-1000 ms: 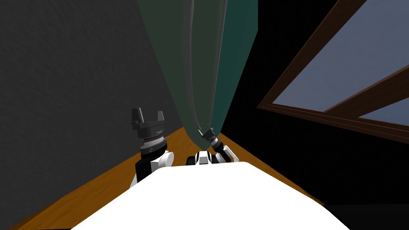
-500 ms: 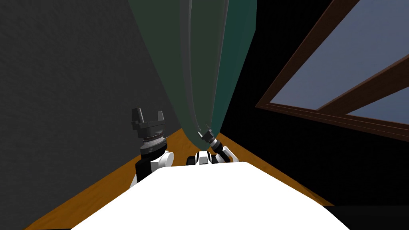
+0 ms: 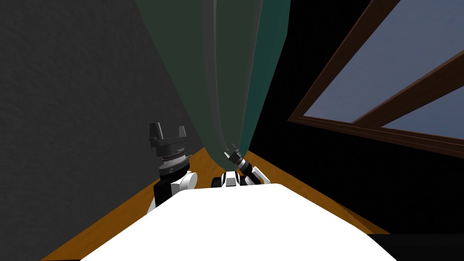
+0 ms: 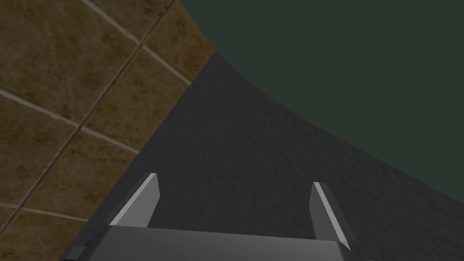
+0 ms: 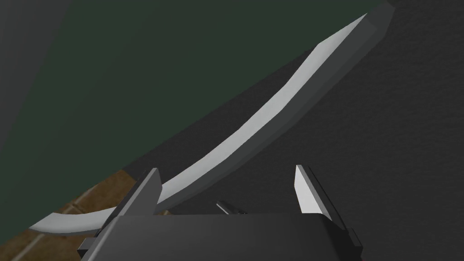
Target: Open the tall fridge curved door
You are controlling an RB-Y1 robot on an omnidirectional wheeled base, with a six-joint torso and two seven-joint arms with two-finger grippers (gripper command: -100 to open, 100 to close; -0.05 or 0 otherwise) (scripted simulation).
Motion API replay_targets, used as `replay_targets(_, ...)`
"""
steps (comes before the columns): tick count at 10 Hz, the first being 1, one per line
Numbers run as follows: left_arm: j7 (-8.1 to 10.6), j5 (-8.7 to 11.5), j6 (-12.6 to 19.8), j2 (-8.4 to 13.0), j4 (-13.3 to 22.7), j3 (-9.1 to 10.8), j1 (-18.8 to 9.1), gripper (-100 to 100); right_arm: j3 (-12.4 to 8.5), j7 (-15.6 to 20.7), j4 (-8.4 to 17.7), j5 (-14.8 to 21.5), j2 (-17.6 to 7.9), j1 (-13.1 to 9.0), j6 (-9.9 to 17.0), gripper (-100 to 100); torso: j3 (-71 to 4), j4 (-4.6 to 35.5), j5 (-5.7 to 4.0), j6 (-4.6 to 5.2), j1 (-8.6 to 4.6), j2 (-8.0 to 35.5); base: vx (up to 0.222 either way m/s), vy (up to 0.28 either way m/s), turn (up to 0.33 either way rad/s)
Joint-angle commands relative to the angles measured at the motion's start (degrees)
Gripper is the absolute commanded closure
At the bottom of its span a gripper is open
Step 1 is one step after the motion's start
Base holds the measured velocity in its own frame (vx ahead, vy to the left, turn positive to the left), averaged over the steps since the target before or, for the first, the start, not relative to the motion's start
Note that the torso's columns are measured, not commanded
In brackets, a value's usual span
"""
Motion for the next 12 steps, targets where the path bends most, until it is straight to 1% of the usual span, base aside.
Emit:
replay_targets(1,0.00,0.0,0.0,0.0,0.0,0.00,0.0,0,0.9,4.3,1.6,0.7,-1.1,-0.8,0.4,-100,0.0,0.0,-0.02,0.03,-0.05,0.0,0.043,0.052,-0.144)
replay_targets(4,0.00,0.0,0.0,0.0,0.0,0.00,0.0,0,1.7,7.7,2.7,1.3,-2.5,-1.2,0.5,-100,0.0,0.0,0.00,0.01,-0.01,0.0,0.044,0.051,-0.080)
replay_targets(5,0.00,0.0,0.0,0.0,0.0,0.00,0.0,0,1.5,7.1,2.8,1.2,-2.1,-1.1,0.2,-100,0.0,0.0,-0.01,0.02,-0.03,0.0,0.017,0.021,-0.013)
replay_targets(6,0.00,0.0,0.0,0.0,0.0,0.00,0.0,0,1.4,6.4,1.9,1.3,-2.3,-2.1,2.0,-100,0.0,0.0,-0.02,0.01,-0.09,0.0,0.020,0.044,0.034)
replay_targets(7,0.00,0.0,0.0,0.0,0.0,0.00,0.0,0,1.4,6.0,1.6,1.4,-2.3,-2.4,2.6,-100,0.0,0.0,0.00,-0.04,0.05,0.0,-0.003,0.055,0.011)
replay_targets(8,0.00,0.0,0.0,0.0,0.0,0.00,0.0,0,1.5,6.3,2.0,1.4,-2.5,-1.9,2.0,-100,-0.1,0.1,0.06,-0.17,0.29,-0.2,-0.009,0.019,0.000)
replay_targets(9,0.00,0.0,0.0,0.0,0.0,0.00,0.0,0,1.5,7.2,2.7,1.3,-2.1,-1.2,0.5,100,-0.1,0.0,0.05,-0.07,0.17,-0.2,-0.008,-0.034,-0.034)
replay_targets(10,0.00,0.0,0.0,0.0,0.0,0.01,0.0,0,1.4,6.7,2.2,1.3,-2.3,-1.5,1.4,100,-0.1,-0.1,-0.01,-0.05,-0.03,-0.2,-0.009,-0.019,0.001)
replay_targets(11,0.00,0.0,0.0,0.0,0.0,0.01,0.0,0,0.9,7.2,2.2,1.3,-1.5,-1.1,1.6,100,-0.1,0.0,0.01,0.01,-0.02,-0.1,-0.094,0.130,-0.145)
replay_targets(12,0.00,0.0,0.0,0.0,0.0,0.00,0.0,0,0.9,7.2,2.2,1.3,-1.5,-1.1,1.6,100,0.1,0.0,0.13,-0.03,0.51,0.2,-0.108,0.183,-0.104)
